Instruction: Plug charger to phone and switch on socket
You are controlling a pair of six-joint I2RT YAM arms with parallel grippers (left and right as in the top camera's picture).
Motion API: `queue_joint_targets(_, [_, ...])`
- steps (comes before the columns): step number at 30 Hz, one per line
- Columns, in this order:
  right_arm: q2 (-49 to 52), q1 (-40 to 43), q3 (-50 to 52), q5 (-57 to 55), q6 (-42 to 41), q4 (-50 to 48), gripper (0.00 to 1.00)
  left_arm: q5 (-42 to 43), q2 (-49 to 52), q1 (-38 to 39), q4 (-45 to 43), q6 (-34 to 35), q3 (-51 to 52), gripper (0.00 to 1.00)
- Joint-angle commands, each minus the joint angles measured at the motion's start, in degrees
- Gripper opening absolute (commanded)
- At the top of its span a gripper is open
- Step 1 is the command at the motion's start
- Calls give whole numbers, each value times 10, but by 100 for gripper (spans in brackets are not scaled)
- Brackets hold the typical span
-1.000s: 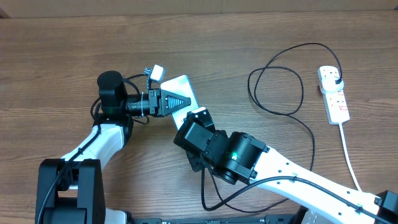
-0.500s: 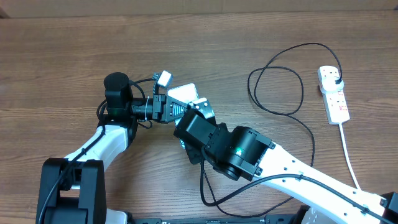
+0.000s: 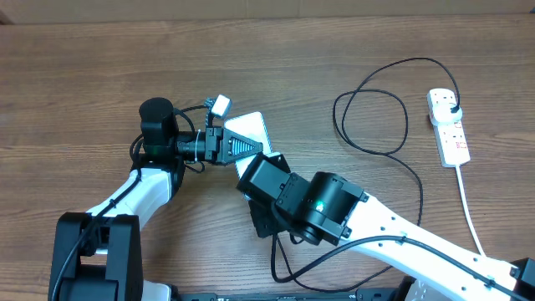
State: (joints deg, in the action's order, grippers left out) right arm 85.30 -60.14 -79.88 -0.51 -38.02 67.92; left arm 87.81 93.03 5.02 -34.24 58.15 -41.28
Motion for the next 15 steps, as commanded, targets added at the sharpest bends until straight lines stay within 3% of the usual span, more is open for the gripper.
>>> queue_joint_targets(1, [-3, -18, 33, -50, -41, -3, 38, 1, -1, 0, -3, 17, 2, 4])
queue_joint_targets(8, [-4, -23, 67, -123, -55, -21, 36, 3, -1, 0, -3, 37, 2, 4])
queue_joint_targets(15, [-4, -23, 67, -125, -54, -40, 13, 5, -1, 0, -3, 24, 2, 4])
